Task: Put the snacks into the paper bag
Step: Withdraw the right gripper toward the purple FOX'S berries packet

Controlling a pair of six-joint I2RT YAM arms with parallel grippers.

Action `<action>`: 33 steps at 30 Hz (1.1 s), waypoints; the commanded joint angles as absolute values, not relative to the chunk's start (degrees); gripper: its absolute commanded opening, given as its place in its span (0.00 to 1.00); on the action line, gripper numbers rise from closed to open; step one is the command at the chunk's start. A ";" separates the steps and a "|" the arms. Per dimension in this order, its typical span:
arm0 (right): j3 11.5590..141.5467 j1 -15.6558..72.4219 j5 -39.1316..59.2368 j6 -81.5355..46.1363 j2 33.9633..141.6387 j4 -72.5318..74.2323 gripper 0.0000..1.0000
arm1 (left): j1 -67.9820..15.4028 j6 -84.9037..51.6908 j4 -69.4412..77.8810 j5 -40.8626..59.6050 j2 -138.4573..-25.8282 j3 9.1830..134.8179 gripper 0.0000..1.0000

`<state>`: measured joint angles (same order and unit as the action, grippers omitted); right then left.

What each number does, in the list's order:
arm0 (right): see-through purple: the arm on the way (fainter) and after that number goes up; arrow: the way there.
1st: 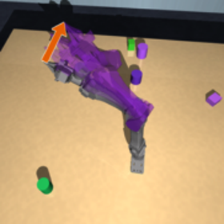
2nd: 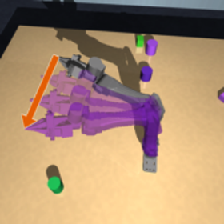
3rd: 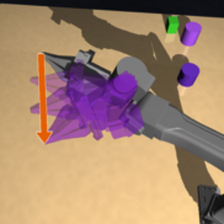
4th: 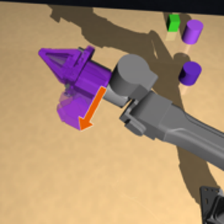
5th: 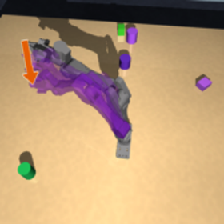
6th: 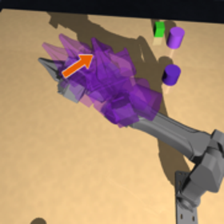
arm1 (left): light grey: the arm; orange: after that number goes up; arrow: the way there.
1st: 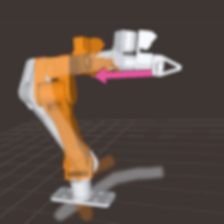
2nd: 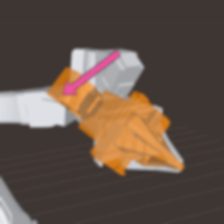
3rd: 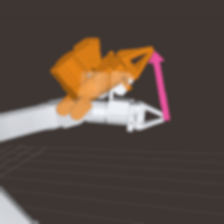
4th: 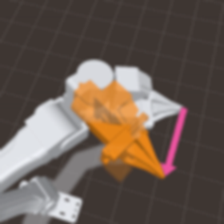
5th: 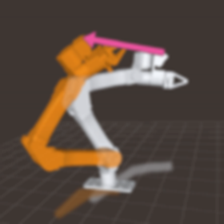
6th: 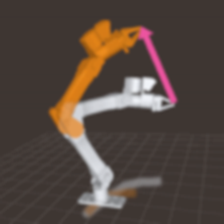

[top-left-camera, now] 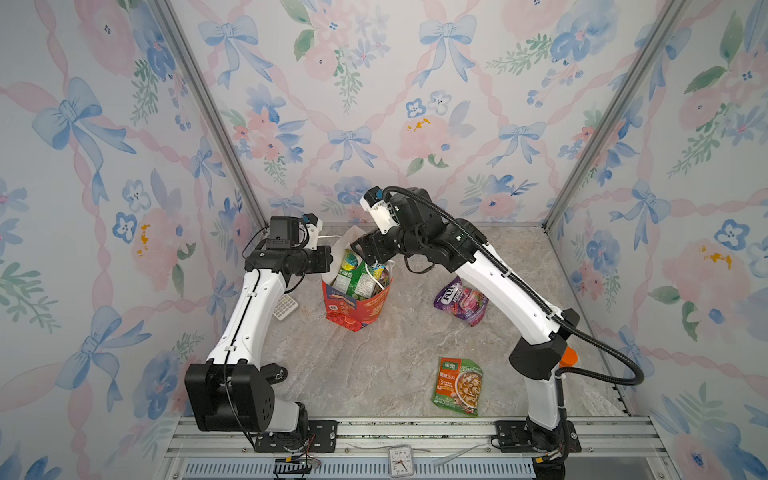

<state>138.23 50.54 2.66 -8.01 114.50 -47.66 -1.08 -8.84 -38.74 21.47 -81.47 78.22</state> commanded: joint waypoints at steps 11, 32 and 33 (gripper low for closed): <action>104.84 44.53 -0.90 -13.45 91.41 -33.81 0.97 | -0.67 -8.51 -39.29 20.92 -80.68 77.09 0.00; 46.39 9.24 8.06 -35.14 74.11 -16.52 0.92 | -0.27 -8.75 -39.29 20.84 -80.66 76.82 0.00; 45.71 8.67 8.60 -35.16 74.63 -15.94 0.91 | -0.33 -8.75 -39.29 21.07 -80.73 76.82 0.00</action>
